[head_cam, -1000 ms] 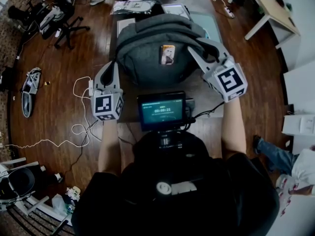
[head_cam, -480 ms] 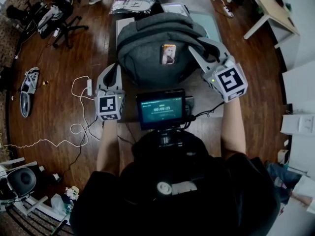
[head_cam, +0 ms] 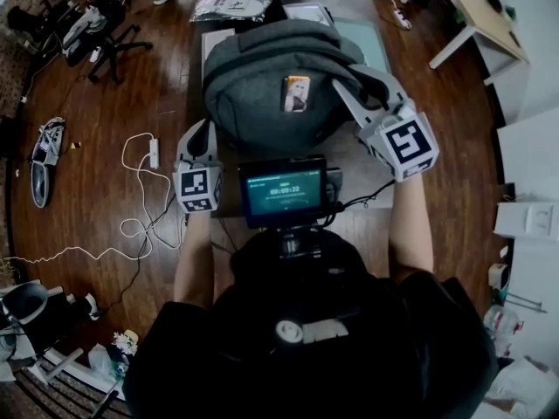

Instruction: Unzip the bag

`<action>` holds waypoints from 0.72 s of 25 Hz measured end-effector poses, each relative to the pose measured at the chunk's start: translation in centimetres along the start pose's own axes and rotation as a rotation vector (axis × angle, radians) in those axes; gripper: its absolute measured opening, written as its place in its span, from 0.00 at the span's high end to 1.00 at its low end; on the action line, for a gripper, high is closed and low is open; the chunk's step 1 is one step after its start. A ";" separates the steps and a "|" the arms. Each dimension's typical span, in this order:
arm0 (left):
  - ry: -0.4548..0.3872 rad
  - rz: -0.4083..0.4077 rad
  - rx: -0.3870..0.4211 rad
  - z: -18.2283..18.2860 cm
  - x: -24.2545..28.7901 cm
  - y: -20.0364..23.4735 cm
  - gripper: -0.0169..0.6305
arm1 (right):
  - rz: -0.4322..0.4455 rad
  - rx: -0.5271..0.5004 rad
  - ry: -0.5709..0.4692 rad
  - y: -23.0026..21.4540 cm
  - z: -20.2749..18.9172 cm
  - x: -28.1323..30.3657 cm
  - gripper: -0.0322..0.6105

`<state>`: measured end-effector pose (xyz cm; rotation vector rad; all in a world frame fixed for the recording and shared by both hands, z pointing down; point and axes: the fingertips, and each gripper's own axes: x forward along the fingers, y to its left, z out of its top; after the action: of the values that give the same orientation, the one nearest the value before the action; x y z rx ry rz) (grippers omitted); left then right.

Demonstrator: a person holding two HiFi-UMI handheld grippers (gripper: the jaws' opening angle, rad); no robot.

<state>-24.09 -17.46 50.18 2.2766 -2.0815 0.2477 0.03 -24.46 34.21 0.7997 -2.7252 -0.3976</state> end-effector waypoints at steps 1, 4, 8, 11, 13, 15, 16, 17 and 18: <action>0.011 -0.002 -0.008 -0.6 0.0 -0.2 0.96 | 0.001 0.001 -0.002 0.0 0.1 -0.1 0.77; 0.030 -0.014 -0.022 -2.1 0.0 -0.5 0.96 | 0.000 0.008 -0.007 0.1 0.3 -0.4 0.77; 0.036 -0.028 -0.019 -3.6 0.4 -0.8 0.96 | -0.005 0.012 -0.011 0.2 0.3 -0.5 0.77; 0.043 -0.035 -0.027 -4.5 0.4 -1.0 0.96 | -0.005 0.008 -0.011 0.3 0.3 -0.5 0.77; 0.057 -0.040 -0.028 -5.3 0.3 -1.1 0.96 | -0.006 0.010 -0.012 0.4 0.2 -0.6 0.77; 0.065 -0.042 -0.029 -5.9 0.3 -1.2 0.96 | -0.008 0.014 -0.012 0.5 0.3 -0.6 0.77; 0.063 -0.043 -0.033 -6.0 0.2 -1.2 0.96 | -0.008 0.016 -0.011 0.5 0.3 -0.6 0.77; 0.060 -0.043 -0.036 -6.1 0.3 -1.2 0.96 | -0.008 0.018 -0.011 0.5 0.3 -0.6 0.77; 0.056 -0.044 -0.038 -6.1 0.3 -1.2 0.96 | -0.008 0.020 -0.010 0.6 0.3 -0.6 0.77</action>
<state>-23.38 -16.79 56.33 2.2632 -1.9903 0.2651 0.11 -23.64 34.01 0.8165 -2.7400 -0.3778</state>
